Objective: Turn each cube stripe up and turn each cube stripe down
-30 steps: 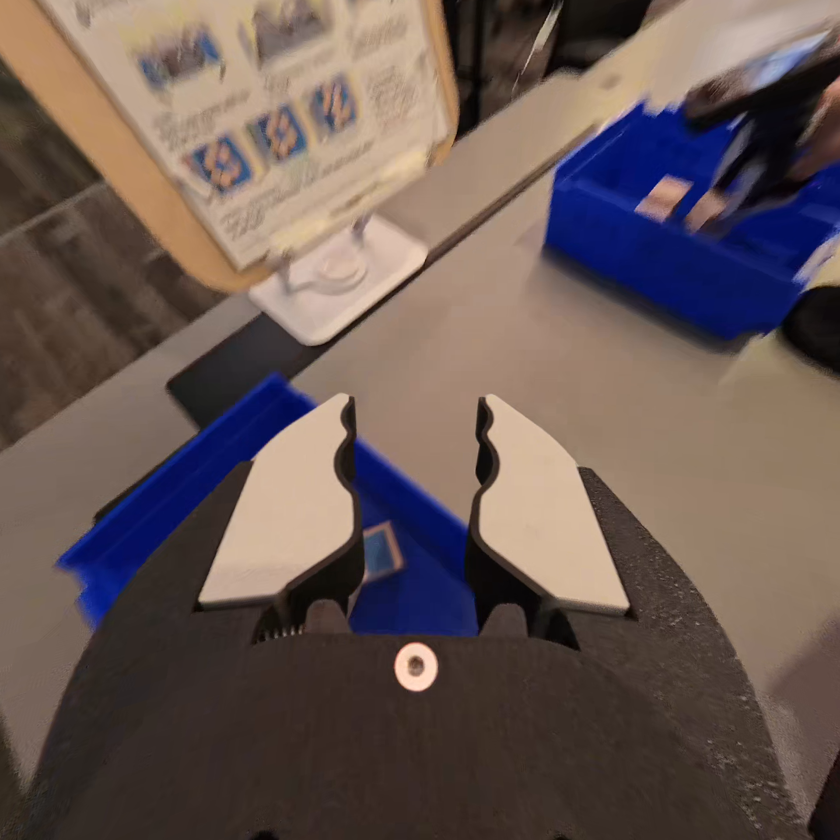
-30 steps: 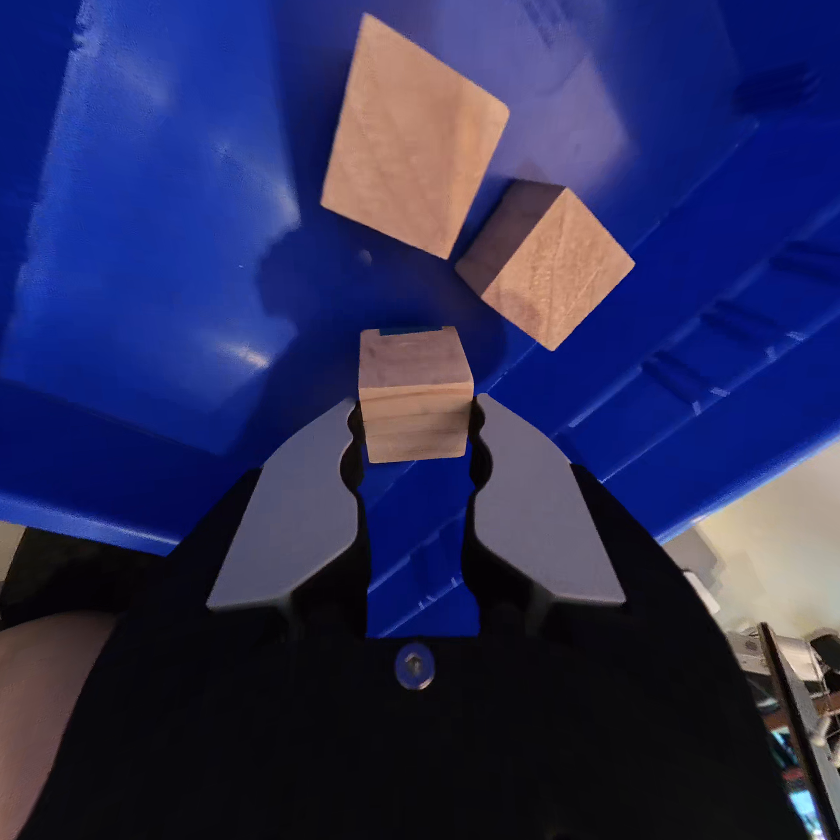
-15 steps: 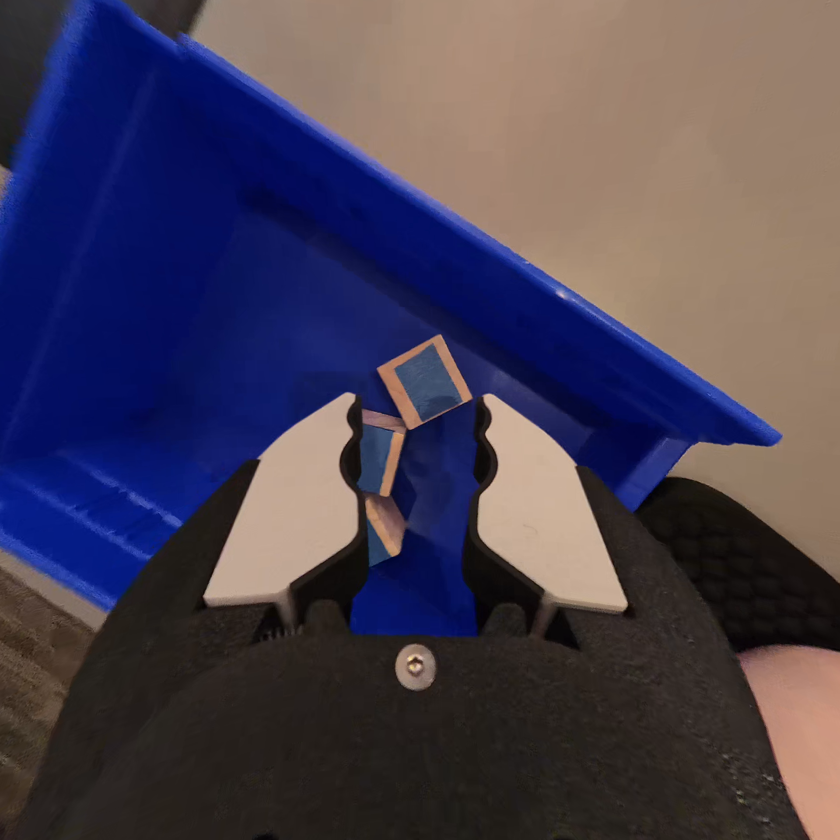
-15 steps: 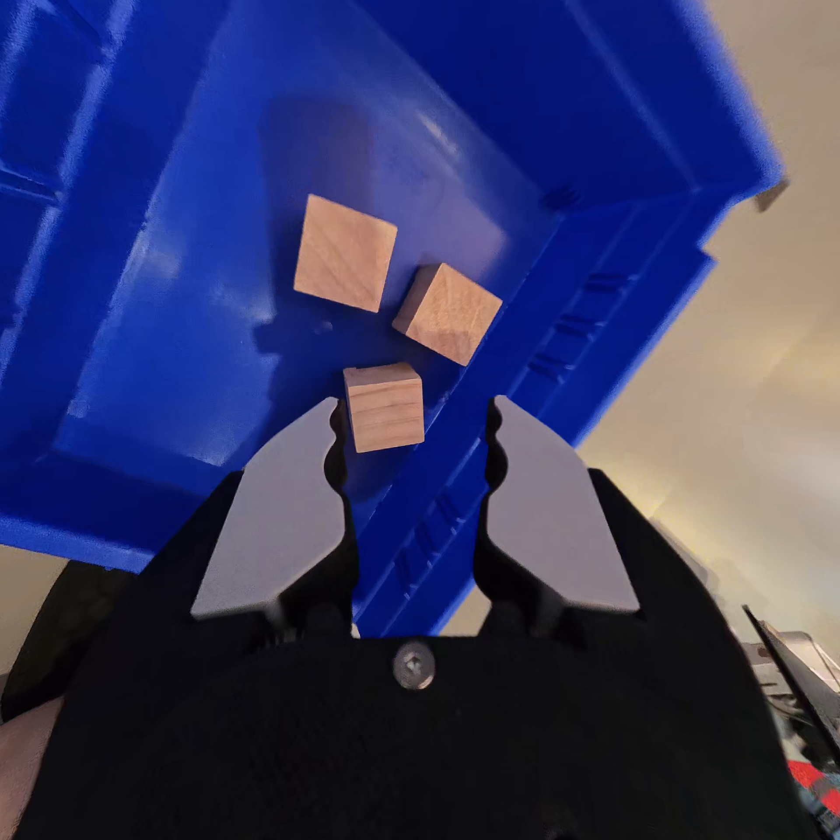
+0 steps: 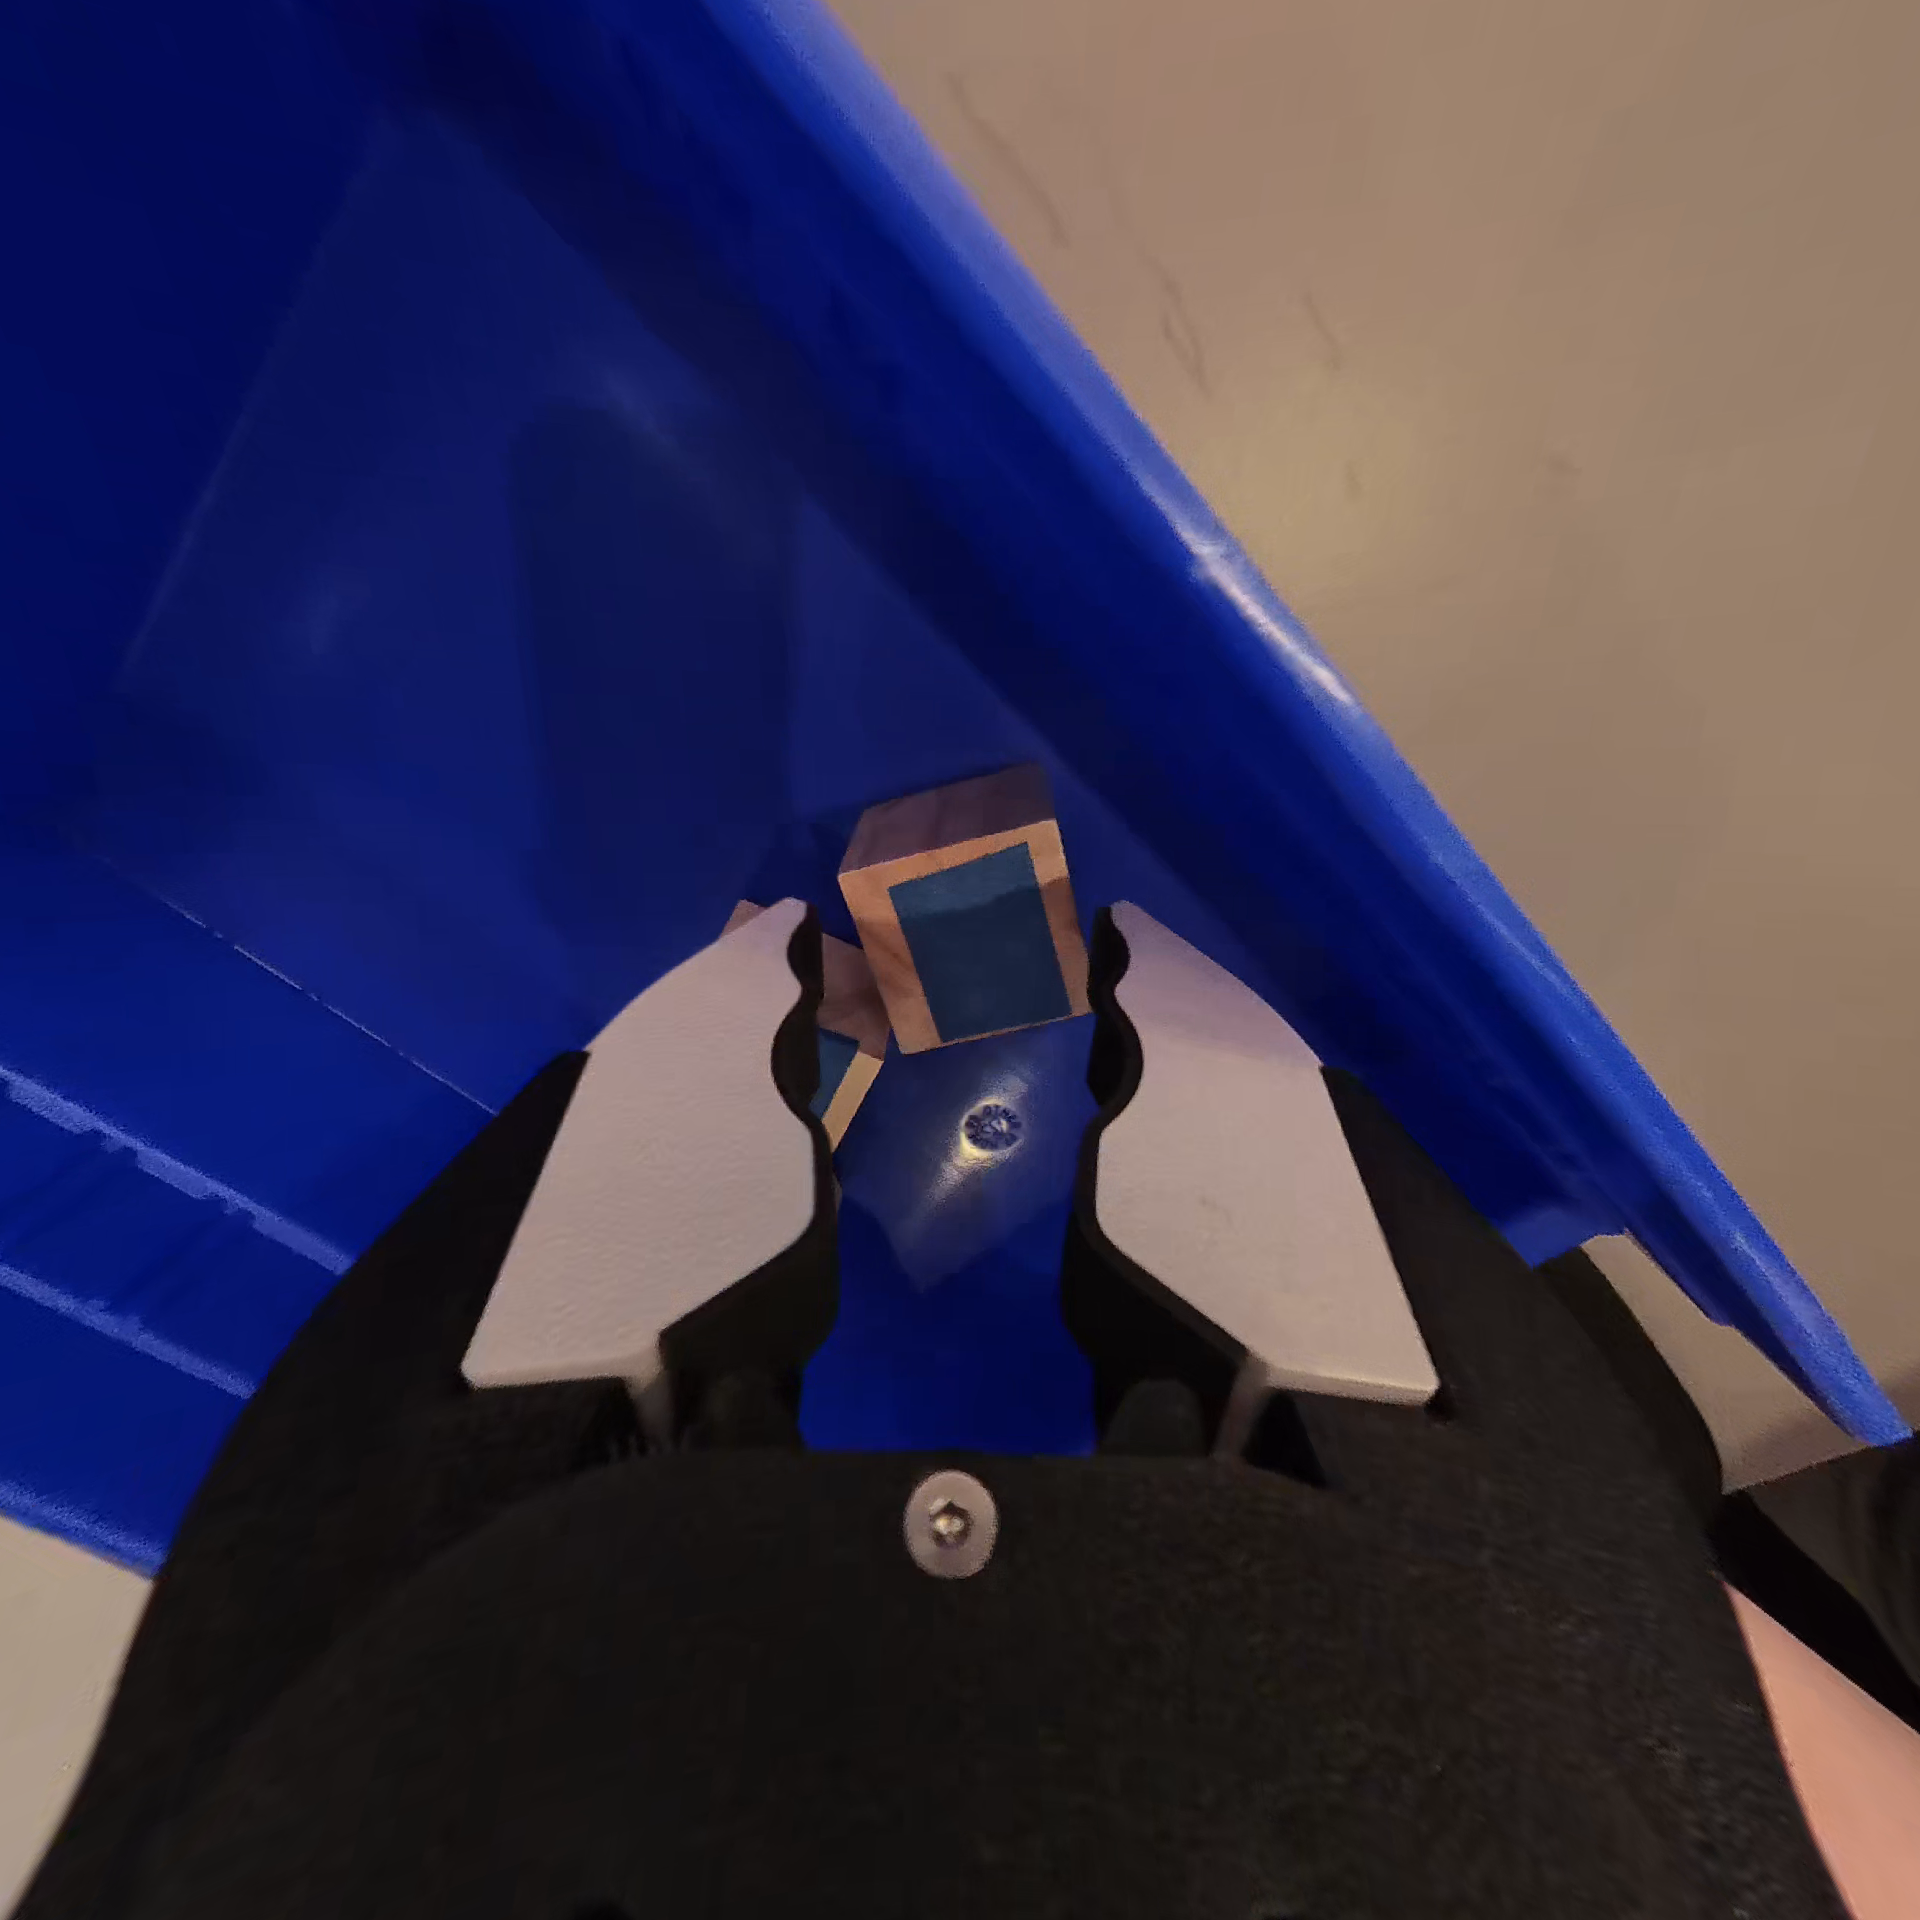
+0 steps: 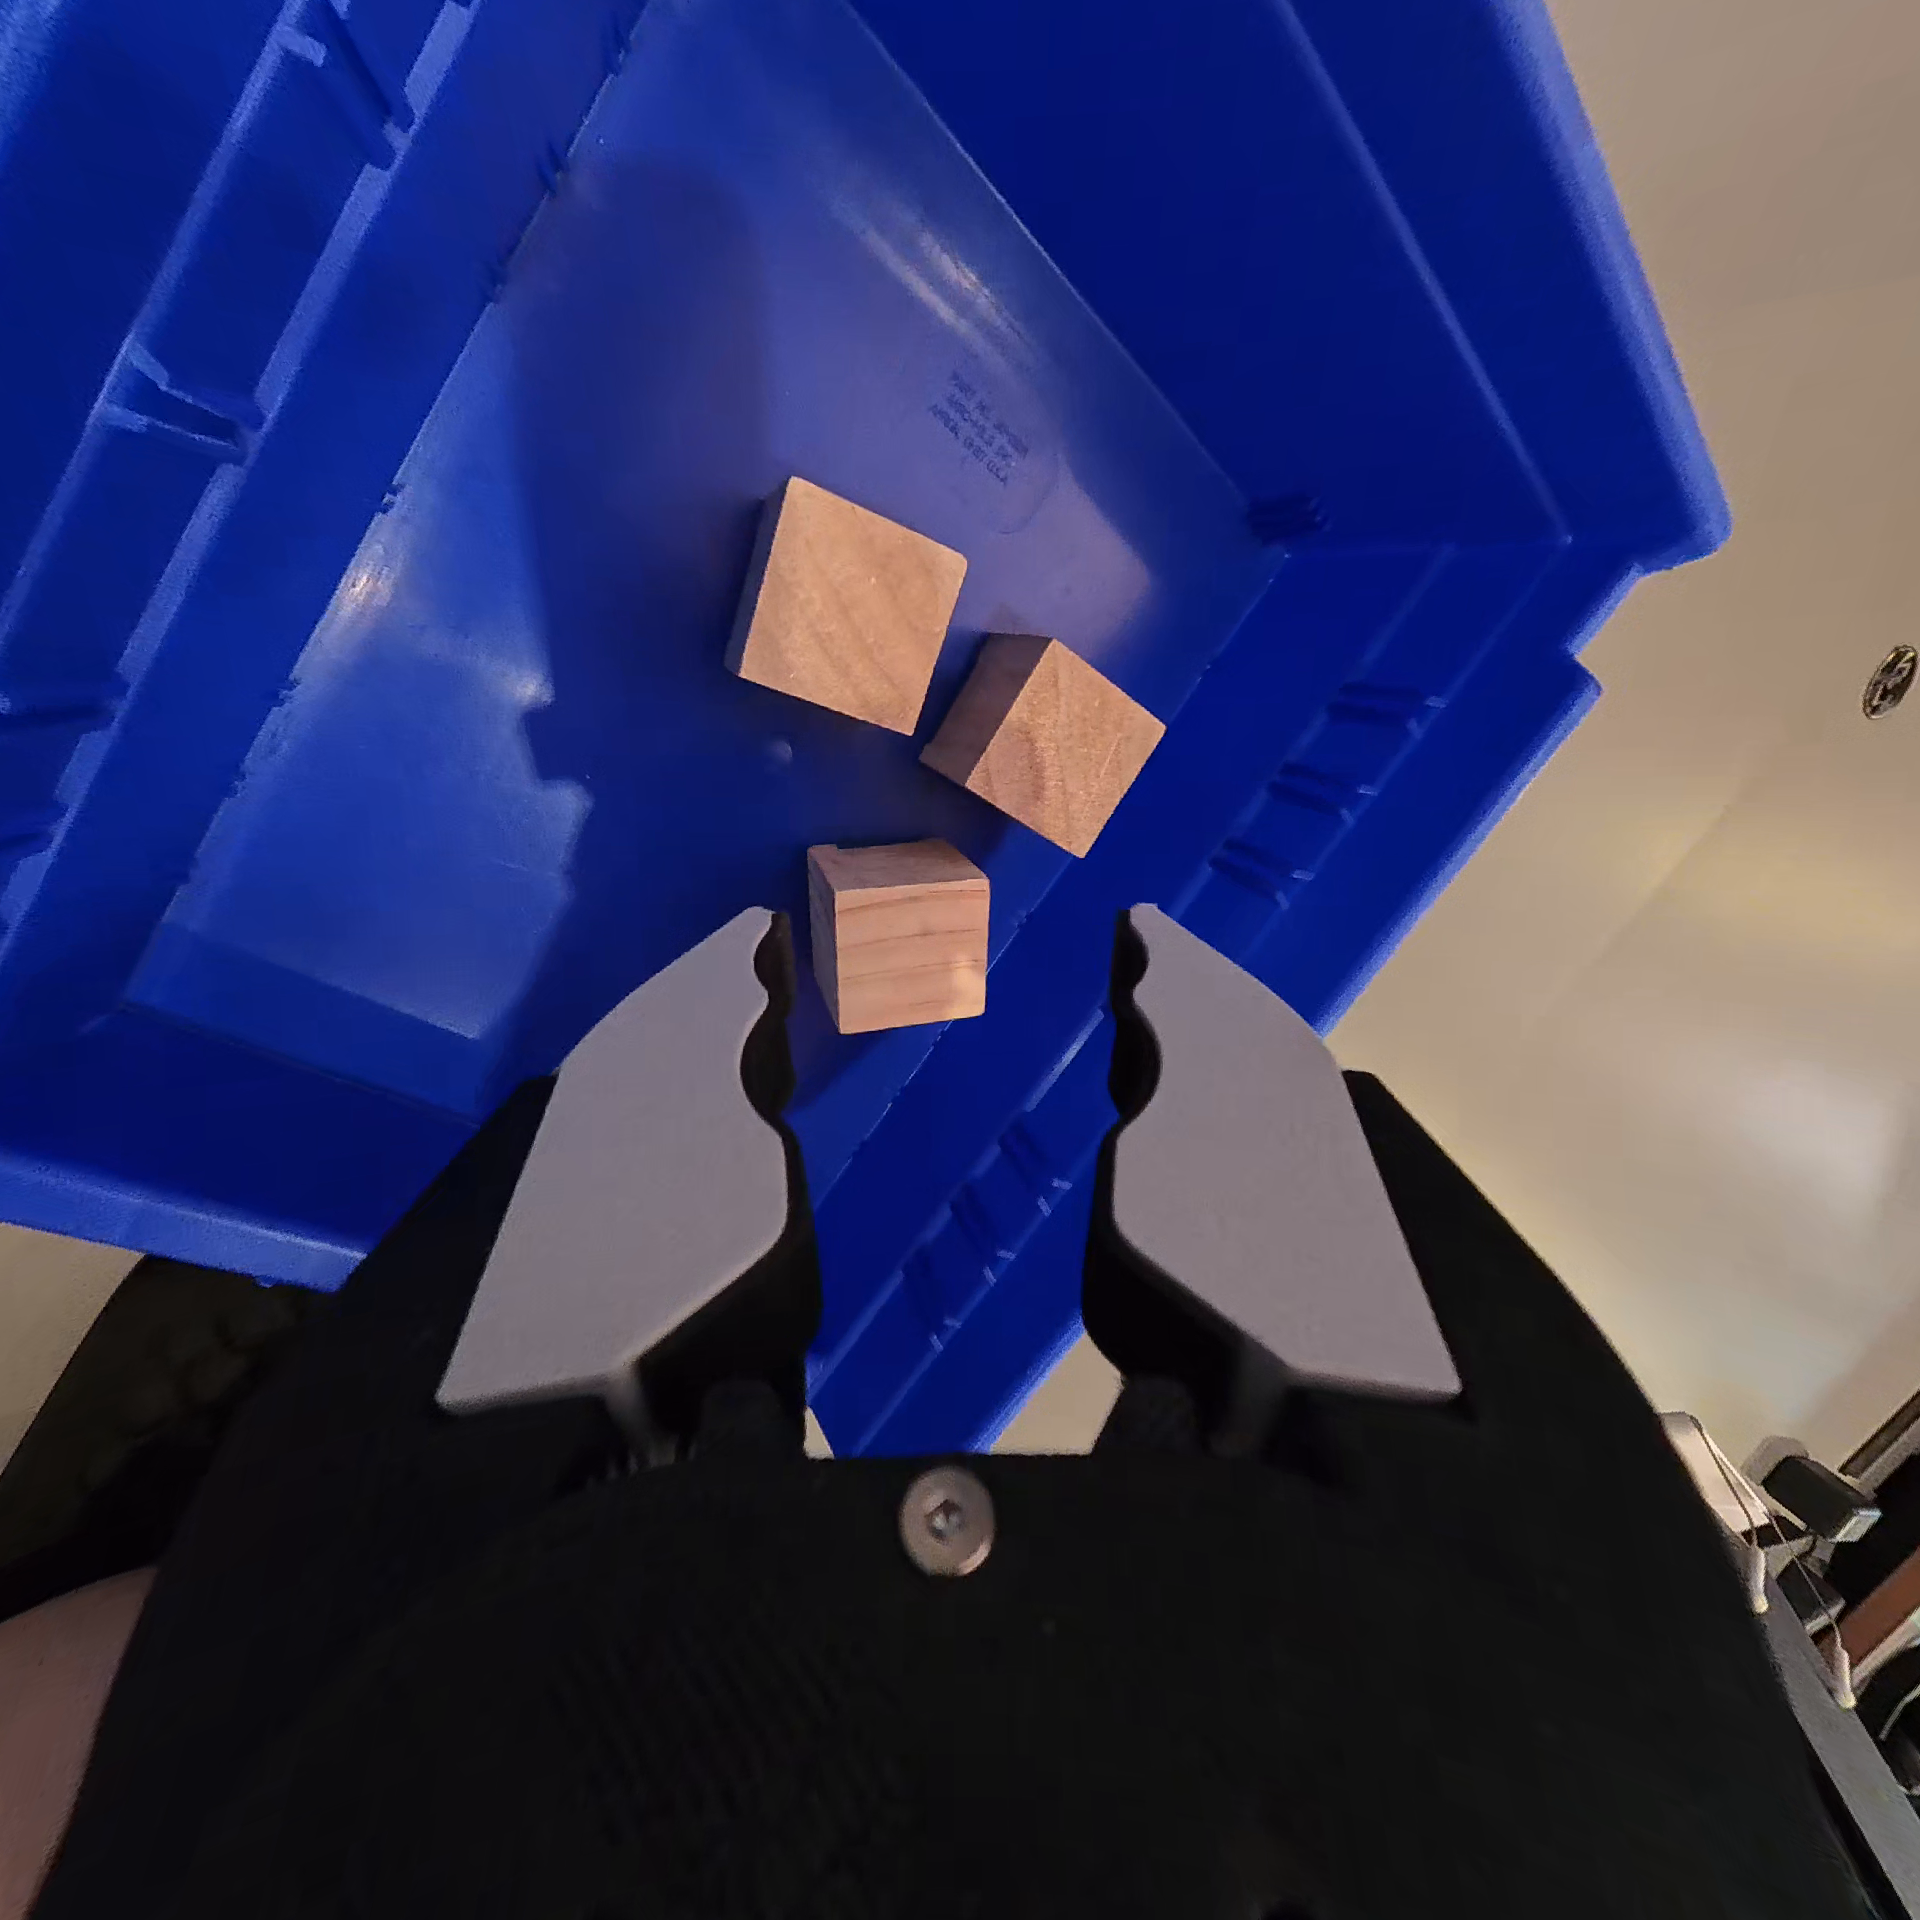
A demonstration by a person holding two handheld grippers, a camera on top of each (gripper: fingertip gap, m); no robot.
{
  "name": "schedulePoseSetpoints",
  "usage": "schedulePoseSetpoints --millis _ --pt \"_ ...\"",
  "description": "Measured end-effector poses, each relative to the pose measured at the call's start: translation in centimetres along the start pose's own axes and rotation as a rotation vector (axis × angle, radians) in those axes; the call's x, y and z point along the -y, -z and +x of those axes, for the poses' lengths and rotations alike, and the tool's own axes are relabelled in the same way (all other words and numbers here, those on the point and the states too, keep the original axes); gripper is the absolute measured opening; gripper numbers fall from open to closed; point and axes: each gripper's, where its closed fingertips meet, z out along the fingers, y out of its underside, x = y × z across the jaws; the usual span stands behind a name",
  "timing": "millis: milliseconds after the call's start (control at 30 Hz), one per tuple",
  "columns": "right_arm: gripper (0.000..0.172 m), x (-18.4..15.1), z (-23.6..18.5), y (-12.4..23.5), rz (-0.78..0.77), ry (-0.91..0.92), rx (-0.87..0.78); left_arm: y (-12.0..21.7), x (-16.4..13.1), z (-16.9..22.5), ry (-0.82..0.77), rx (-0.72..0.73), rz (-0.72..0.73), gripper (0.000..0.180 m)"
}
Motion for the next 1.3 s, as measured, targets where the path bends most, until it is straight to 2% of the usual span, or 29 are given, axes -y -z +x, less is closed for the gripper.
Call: schedulePoseSetpoints --millis 333,467,600,733,800,867,967,1033,1100,1200,1300 --pt "0.061 0.2 -0.5 -0.2 -0.014 0.026 0.002 -1.8 -0.7 0.2 0.051 -0.030 -0.099 0.049" --pt "0.060 0.2 -0.5 -0.1 -0.016 0.033 -0.004 -1.1 -0.8 -1.0 0.045 0.068 -0.115 0.048" --pt "0.060 0.7 -0.2 0.5 0.008 0.032 -0.035 2.6 0.3 -1.6 0.069 0.102 0.052 0.048" --pt "0.058 2.1 1.1 2.9 0.093 0.006 -0.163 9.2 1.8 -1.7 0.119 0.111 0.370 0.048" --pt "0.058 4.1 1.6 5.4 0.204 0.007 -0.261 12.9 3.4 0.2 0.110 0.017 0.579 0.048" --pt "0.057 7.2 0.8 8.6 0.382 0.039 -0.335 16.0 5.1 3.7 0.044 -0.156 0.750 0.048" --pt "0.059 13.4 -4.3 15.3 0.815 0.161 -0.360 19.2 7.1 9.4 -0.104 -0.394 0.906 0.047" --pt "0.064 16.4 -11.3 19.5 1.151 0.327 -0.232 19.9 8.0 12.6 -0.166 -0.535 0.927 0.047" --pt "0.067 17.4 -17.9 22.3 1.403 0.471 -0.123 20.2 8.7 15.3 -0.211 -0.657 0.929 0.047" --pt "0.075 17.8 -23.8 23.4 1.572 0.561 -0.081 20.7 9.3 18.4 -0.257 -0.827 0.926 0.047" --pt "0.078 17.9 -26.6 23.2 1.636 0.586 -0.064 21.2 9.3 20.8 -0.299 -0.957 0.907 0.047"
